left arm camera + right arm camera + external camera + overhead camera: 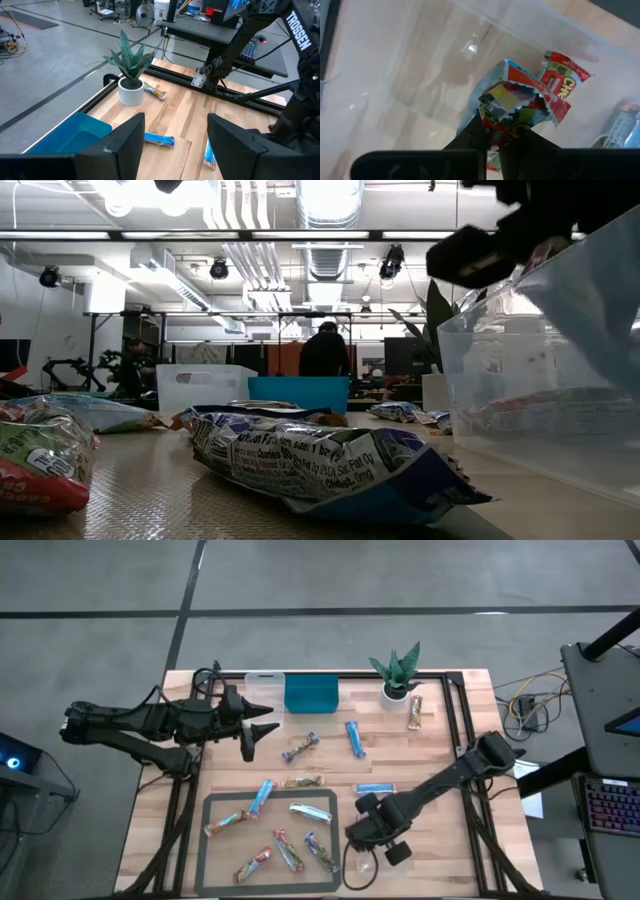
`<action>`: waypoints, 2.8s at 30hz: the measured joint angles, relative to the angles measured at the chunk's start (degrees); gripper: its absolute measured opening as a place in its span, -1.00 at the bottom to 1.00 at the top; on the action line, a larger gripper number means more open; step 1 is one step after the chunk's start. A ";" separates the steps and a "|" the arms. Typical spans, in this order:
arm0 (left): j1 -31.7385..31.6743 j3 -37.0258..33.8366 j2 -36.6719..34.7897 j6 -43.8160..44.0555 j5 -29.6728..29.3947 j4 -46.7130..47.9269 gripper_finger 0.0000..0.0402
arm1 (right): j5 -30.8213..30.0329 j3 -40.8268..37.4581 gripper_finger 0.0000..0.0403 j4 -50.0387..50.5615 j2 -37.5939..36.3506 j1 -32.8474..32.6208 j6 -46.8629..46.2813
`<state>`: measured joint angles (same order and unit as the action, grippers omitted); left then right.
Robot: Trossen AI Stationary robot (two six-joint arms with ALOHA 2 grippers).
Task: Pick and place Granola Bars by type
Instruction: Put the red granola bar into the bottom transparent bin
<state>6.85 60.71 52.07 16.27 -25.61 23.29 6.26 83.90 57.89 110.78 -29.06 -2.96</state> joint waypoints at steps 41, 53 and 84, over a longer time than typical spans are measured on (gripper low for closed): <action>-0.02 0.00 -0.99 0.07 0.10 -0.06 -0.02 | -1.69 5.41 -0.09 4.18 -2.24 1.37 -1.51; -0.02 0.00 -2.75 2.12 2.85 8.69 -0.02 | -10.89 21.77 -0.16 9.64 -2.75 2.74 -8.22; 5.18 0.00 5.05 46.32 6.30 28.35 -0.02 | -26.39 38.26 0.00 14.91 -2.69 8.46 -9.95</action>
<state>12.03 60.71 57.13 62.59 -19.31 51.64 -20.12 122.16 72.80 108.09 -20.60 -12.91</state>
